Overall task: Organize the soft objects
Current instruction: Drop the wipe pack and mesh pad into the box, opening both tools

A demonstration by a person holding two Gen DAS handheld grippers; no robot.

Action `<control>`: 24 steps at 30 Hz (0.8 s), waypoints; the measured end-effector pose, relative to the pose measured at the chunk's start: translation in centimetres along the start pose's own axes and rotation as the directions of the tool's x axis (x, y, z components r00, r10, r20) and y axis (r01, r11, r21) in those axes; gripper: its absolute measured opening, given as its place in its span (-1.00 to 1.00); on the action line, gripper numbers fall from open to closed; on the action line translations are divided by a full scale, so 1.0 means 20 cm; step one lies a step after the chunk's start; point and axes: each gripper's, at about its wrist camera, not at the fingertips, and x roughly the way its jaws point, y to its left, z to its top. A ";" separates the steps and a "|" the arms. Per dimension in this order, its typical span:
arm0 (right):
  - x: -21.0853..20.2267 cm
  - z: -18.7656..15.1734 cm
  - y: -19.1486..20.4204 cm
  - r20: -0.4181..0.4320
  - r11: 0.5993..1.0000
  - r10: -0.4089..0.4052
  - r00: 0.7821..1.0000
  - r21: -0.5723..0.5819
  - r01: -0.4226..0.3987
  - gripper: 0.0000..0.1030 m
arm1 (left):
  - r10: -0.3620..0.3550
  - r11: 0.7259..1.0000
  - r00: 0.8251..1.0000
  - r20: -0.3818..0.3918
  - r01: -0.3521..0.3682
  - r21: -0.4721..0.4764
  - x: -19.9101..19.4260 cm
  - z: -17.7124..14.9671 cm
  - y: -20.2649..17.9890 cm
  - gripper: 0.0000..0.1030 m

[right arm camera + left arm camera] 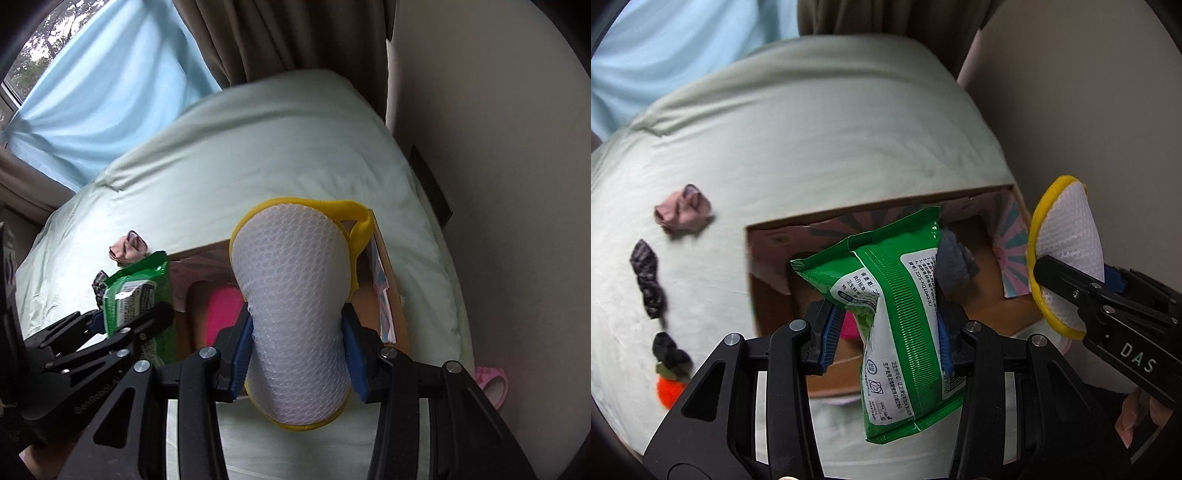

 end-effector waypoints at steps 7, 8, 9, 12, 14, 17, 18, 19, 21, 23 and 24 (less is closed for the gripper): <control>0.23 0.02 -0.10 -0.069 1.000 0.007 0.998 0.005 -0.007 -0.15 | 0.002 0.998 0.995 -0.104 0.004 0.055 0.32 -0.05 -0.09 -0.25; 0.25 0.02 -0.11 -0.070 1.000 0.013 0.997 0.013 -0.012 -0.14 | 0.005 0.998 0.995 -0.103 0.001 0.057 0.34 -0.06 -0.10 -0.25; 0.27 0.02 -0.12 -0.073 1.000 0.018 0.997 0.022 -0.017 -0.14 | 0.008 0.999 0.995 -0.101 -0.002 0.055 0.35 -0.06 -0.10 -0.25; 0.32 0.03 -0.14 -0.085 0.999 0.025 0.996 0.034 -0.023 -0.14 | 0.018 0.999 0.996 -0.086 -0.015 0.038 0.37 -0.05 -0.08 -0.25; 0.33 0.03 -0.13 -0.084 0.999 0.027 0.996 0.041 -0.024 0.08 | 0.017 0.999 0.996 -0.087 -0.014 0.040 0.37 -0.05 -0.08 -0.25; 0.33 0.03 -0.15 -0.068 0.997 0.040 0.997 0.072 -0.035 0.71 | 0.027 0.998 0.997 -0.076 -0.022 0.060 0.34 -0.06 -0.07 0.51; 0.32 0.02 -0.16 -0.059 0.996 0.046 0.997 0.085 -0.041 0.79 | 0.042 0.997 0.996 -0.079 -0.036 0.067 0.34 -0.07 -0.07 0.87; 0.32 0.02 -0.16 -0.054 0.995 0.046 0.997 0.091 -0.041 0.82 | 0.060 0.996 0.995 -0.074 -0.054 0.075 0.33 -0.07 -0.07 0.99; 0.30 0.01 -0.17 -0.052 0.995 0.041 0.998 0.098 -0.035 0.82 | 0.061 0.995 0.996 -0.061 -0.056 0.086 0.29 -0.10 -0.05 0.99; 0.29 0.00 -0.18 -0.056 0.994 0.044 0.997 0.107 -0.038 0.82 | 0.053 0.996 0.996 -0.070 -0.048 0.075 0.28 -0.11 -0.03 0.99; 0.28 0.00 -0.19 -0.055 0.993 0.047 0.997 0.114 -0.040 0.82 | 0.050 0.997 0.996 -0.070 -0.045 0.070 0.27 -0.12 -0.02 0.99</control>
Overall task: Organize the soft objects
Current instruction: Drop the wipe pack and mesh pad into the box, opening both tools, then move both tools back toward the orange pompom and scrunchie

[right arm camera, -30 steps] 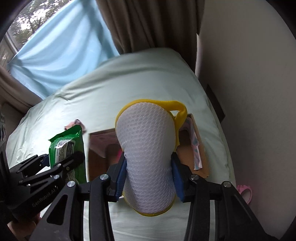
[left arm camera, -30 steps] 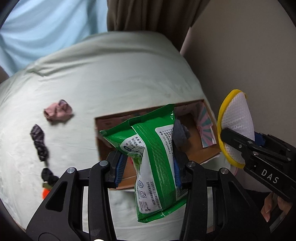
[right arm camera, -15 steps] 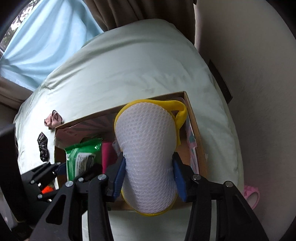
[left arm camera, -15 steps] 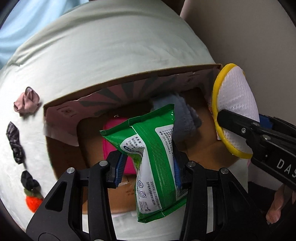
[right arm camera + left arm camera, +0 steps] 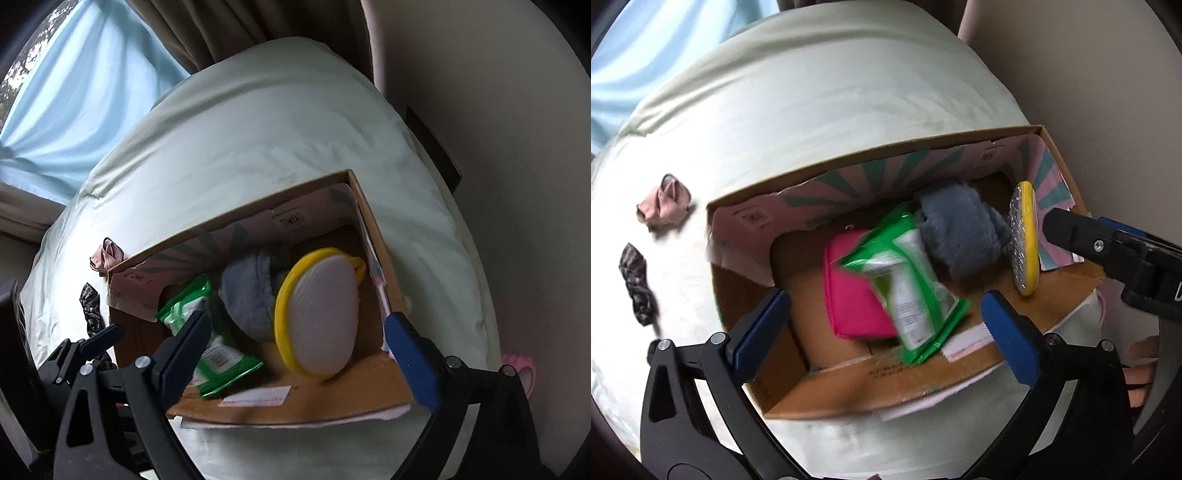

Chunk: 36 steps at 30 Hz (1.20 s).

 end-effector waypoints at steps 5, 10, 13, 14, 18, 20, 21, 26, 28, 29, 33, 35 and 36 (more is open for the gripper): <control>-0.02 -0.04 -0.02 0.000 1.000 0.006 1.000 0.016 -0.006 0.82 | 0.002 1.000 1.000 0.009 -0.001 -0.020 -0.06 -0.03 0.03 0.99; -0.09 -0.06 0.00 0.023 1.000 0.004 1.000 0.001 -0.004 0.82 | 0.014 1.000 1.000 0.028 -0.013 -0.019 -0.18 -0.06 0.05 0.99; -0.16 -0.07 0.03 0.042 1.000 0.002 0.999 -0.009 -0.002 0.82 | 0.023 1.000 0.998 0.052 -0.023 -0.009 -0.28 -0.07 0.05 0.99; -0.19 -0.07 0.04 0.049 1.000 0.003 0.999 -0.013 -0.002 0.82 | 0.024 1.000 0.998 0.066 -0.023 -0.009 -0.33 -0.08 0.05 0.99; -0.34 -0.09 0.10 0.091 0.999 0.012 0.996 -0.033 -0.009 0.82 | 0.027 1.000 0.993 0.111 -0.025 -0.016 -0.51 -0.11 0.07 0.99; -0.42 -0.11 0.14 0.107 0.999 0.019 0.994 -0.049 -0.014 0.82 | 0.026 0.999 0.990 0.138 -0.023 -0.022 -0.61 -0.13 0.09 0.99; -0.46 -0.12 0.15 0.115 0.998 0.019 0.993 -0.057 -0.013 0.82 | 0.026 0.999 0.989 0.147 -0.022 -0.024 -0.65 -0.14 0.09 0.99; -0.66 -0.18 0.29 0.164 0.993 0.014 0.986 -0.115 0.006 0.82 | 0.046 0.999 0.976 0.213 -0.041 -0.029 -0.90 -0.22 0.14 0.99; -0.74 -0.21 0.36 0.189 0.989 0.011 0.982 -0.145 0.016 0.82 | 0.049 0.998 0.970 0.237 -0.041 -0.040 -0.99 -0.26 0.18 0.99; -0.77 -0.22 0.39 0.198 0.988 0.013 0.980 -0.155 0.019 0.82 | 0.050 0.998 0.967 0.252 -0.039 -0.050 -1.05 -0.29 0.21 0.99; -0.92 -0.29 0.52 0.248 0.981 0.032 0.968 -0.195 0.018 0.82 | 0.065 0.996 0.952 0.299 -0.041 -0.083 -1.23 -0.38 0.32 0.99; -0.98 -0.33 0.60 0.269 0.978 0.041 0.962 -0.206 0.015 0.82 | 0.074 0.994 0.944 0.320 -0.042 -0.105 -1.31 -0.44 0.39 0.99; -1.00 -0.35 0.63 0.278 0.978 0.043 0.960 -0.209 0.017 0.82 | 0.077 0.993 0.941 0.328 -0.041 -0.115 -1.34 -0.46 0.42 0.99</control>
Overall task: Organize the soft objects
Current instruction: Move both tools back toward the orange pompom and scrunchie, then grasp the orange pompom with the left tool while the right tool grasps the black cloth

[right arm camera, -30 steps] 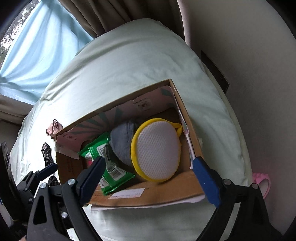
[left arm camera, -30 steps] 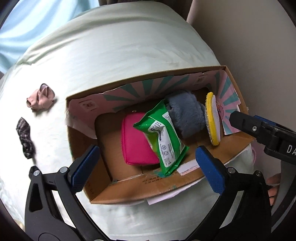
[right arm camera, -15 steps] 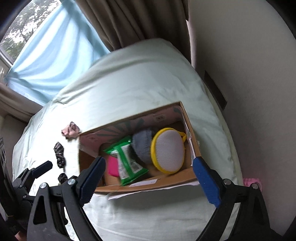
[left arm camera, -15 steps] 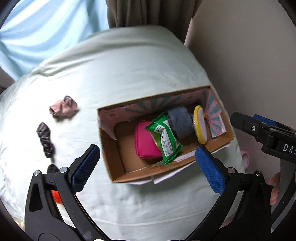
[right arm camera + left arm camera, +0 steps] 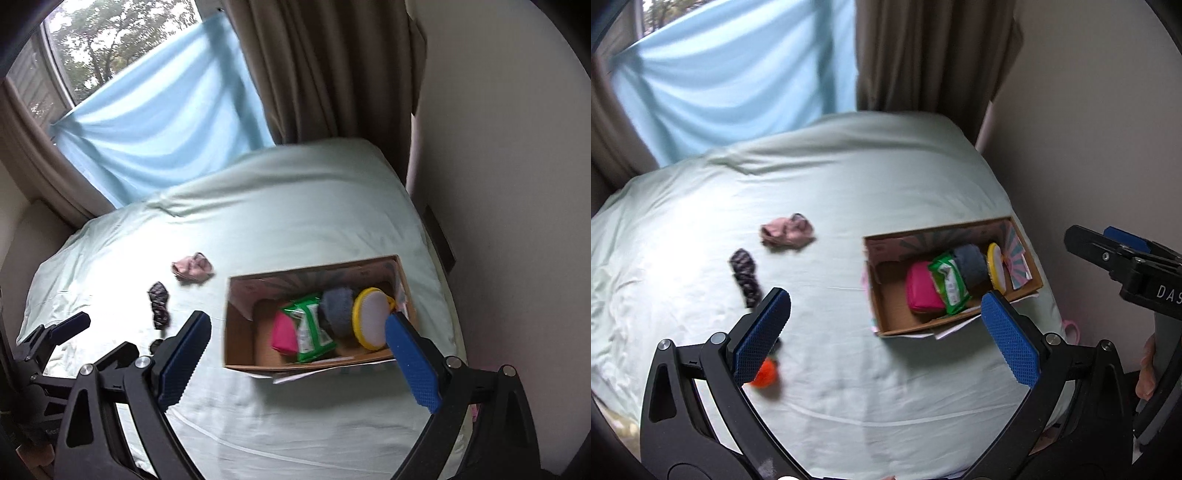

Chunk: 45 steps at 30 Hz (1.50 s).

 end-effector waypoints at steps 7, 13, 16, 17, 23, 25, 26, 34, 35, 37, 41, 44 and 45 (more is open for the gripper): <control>-0.20 -0.05 0.30 0.086 0.997 -0.058 0.995 -0.046 0.062 0.82 | 0.029 0.998 0.995 0.094 -0.024 -0.053 -0.29 -0.08 0.29 0.99; -0.30 -0.14 0.55 0.132 0.994 -0.070 0.989 -0.075 0.081 0.82 | 0.052 0.998 0.988 0.146 -0.045 -0.050 -0.46 -0.17 0.54 0.99; -0.31 -0.19 0.66 0.139 0.993 -0.080 0.987 -0.076 0.091 0.82 | 0.050 0.998 0.988 0.149 -0.042 -0.054 -0.50 -0.22 0.66 0.99; -0.31 -0.21 0.70 0.140 0.993 -0.084 0.987 -0.074 0.095 0.82 | 0.051 0.998 0.988 0.149 -0.043 -0.055 -0.51 -0.24 0.71 0.99; -0.26 -0.29 0.90 0.138 0.994 -0.070 0.988 -0.077 0.081 0.82 | 0.045 0.998 0.990 0.134 -0.038 -0.055 -0.51 -0.32 0.97 0.99; -0.21 -0.31 0.98 0.125 0.993 -0.064 0.990 -0.087 0.076 0.82 | 0.038 0.998 0.992 0.121 -0.031 -0.060 -0.49 -0.36 1.06 0.99; -0.19 -0.32 1.01 0.118 0.993 -0.061 0.991 -0.092 0.072 0.82 | 0.032 0.998 0.993 0.110 -0.025 -0.061 -0.47 -0.38 1.11 0.99; 0.17 -0.41 1.23 0.001 0.979 0.068 0.998 -0.192 -0.066 0.82 | -0.055 0.998 0.998 0.016 0.055 -0.037 -0.19 -0.55 1.36 0.99; 0.24 -0.43 1.25 -0.021 0.974 0.084 0.996 -0.211 -0.087 0.82 | -0.061 0.998 0.998 0.003 0.061 -0.031 -0.13 -0.58 1.38 0.99; 0.35 -0.46 1.28 -0.056 0.963 0.108 0.993 -0.243 -0.118 0.82 | -0.081 0.996 0.997 -0.021 0.080 -0.031 -0.03 -0.63 1.40 0.99; 0.63 -0.51 1.32 -0.136 0.935 0.157 0.978 -0.298 -0.192 0.82 | -0.114 0.993 0.991 -0.064 0.111 -0.050 0.20 -0.73 1.41 0.99; 0.85 -0.55 1.35 -0.191 0.911 0.197 0.962 -0.327 -0.251 0.82 | -0.119 0.991 0.988 -0.101 0.111 -0.077 0.41 -0.81 1.40 0.99; 0.91 -0.56 1.35 -0.201 0.904 0.205 0.958 -0.335 -0.264 0.82 | -0.121 0.990 0.987 -0.109 0.112 -0.085 0.46 -0.83 1.40 0.99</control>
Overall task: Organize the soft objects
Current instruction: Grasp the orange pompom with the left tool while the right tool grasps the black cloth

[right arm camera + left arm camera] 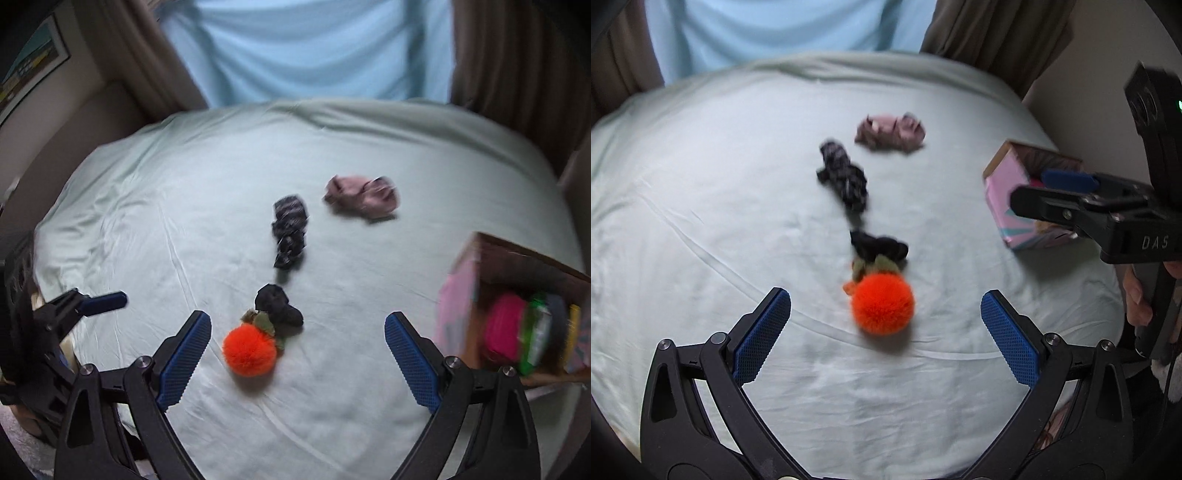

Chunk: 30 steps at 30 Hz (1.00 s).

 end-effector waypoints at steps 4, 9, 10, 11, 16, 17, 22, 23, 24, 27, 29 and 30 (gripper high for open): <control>0.26 -0.01 -0.02 -0.034 0.996 0.062 0.998 -0.068 -0.064 0.80 | 0.014 1.000 1.000 -0.018 -0.014 -0.022 0.25 -0.05 0.01 0.98; 0.55 -0.02 -0.03 -0.110 0.981 0.119 0.987 -0.138 -0.134 0.54 | 0.025 0.997 1.000 -0.011 -0.026 -0.073 0.47 -0.10 0.01 0.95; 0.59 -0.02 -0.04 -0.120 0.978 0.131 0.984 -0.150 -0.148 0.53 | 0.025 0.996 1.000 -0.009 -0.025 -0.084 0.50 -0.10 0.02 0.95; 0.64 -0.02 -0.04 -0.131 0.973 0.143 0.981 -0.162 -0.163 0.51 | 0.030 0.995 1.000 -0.009 -0.030 -0.097 0.55 -0.11 0.02 0.93; 0.84 -0.04 -0.04 -0.182 0.950 0.196 0.964 -0.207 -0.232 0.42 | 0.036 0.991 0.999 -0.017 -0.037 -0.129 0.71 -0.15 0.00 0.79; 0.87 -0.05 -0.03 -0.191 0.948 0.200 0.961 -0.212 -0.240 0.40 | 0.030 0.990 0.999 -0.016 -0.032 -0.137 0.72 -0.15 0.00 0.79; 0.99 -0.07 -0.03 -0.239 0.933 0.256 0.937 -0.190 -0.304 0.21 | 0.036 0.984 0.999 -0.022 -0.039 -0.173 0.81 -0.16 0.00 0.64; 1.01 -0.07 -0.02 -0.244 0.931 0.260 0.934 -0.191 -0.309 0.16 | 0.046 0.984 0.999 -0.030 -0.050 -0.172 0.82 -0.16 0.00 0.47; 1.02 -0.07 -0.02 -0.243 0.930 0.266 0.933 -0.191 -0.315 0.15 | 0.062 0.983 0.997 -0.040 -0.068 -0.170 0.83 -0.16 0.00 0.39; 1.03 -0.06 -0.02 -0.236 0.925 0.289 0.928 -0.182 -0.334 0.02 | 0.102 0.981 0.994 -0.048 -0.108 -0.161 0.84 -0.15 0.00 0.10; 1.04 -0.06 -0.01 -0.236 0.922 0.308 0.922 -0.166 -0.351 -0.17 | 0.119 0.978 0.992 -0.053 -0.126 -0.165 0.84 -0.14 0.01 -0.22; 1.04 -0.06 -0.01 -0.238 0.919 0.320 0.917 -0.157 -0.362 -0.23 | 0.119 0.977 0.991 -0.055 -0.127 -0.168 0.84 -0.14 0.02 -0.25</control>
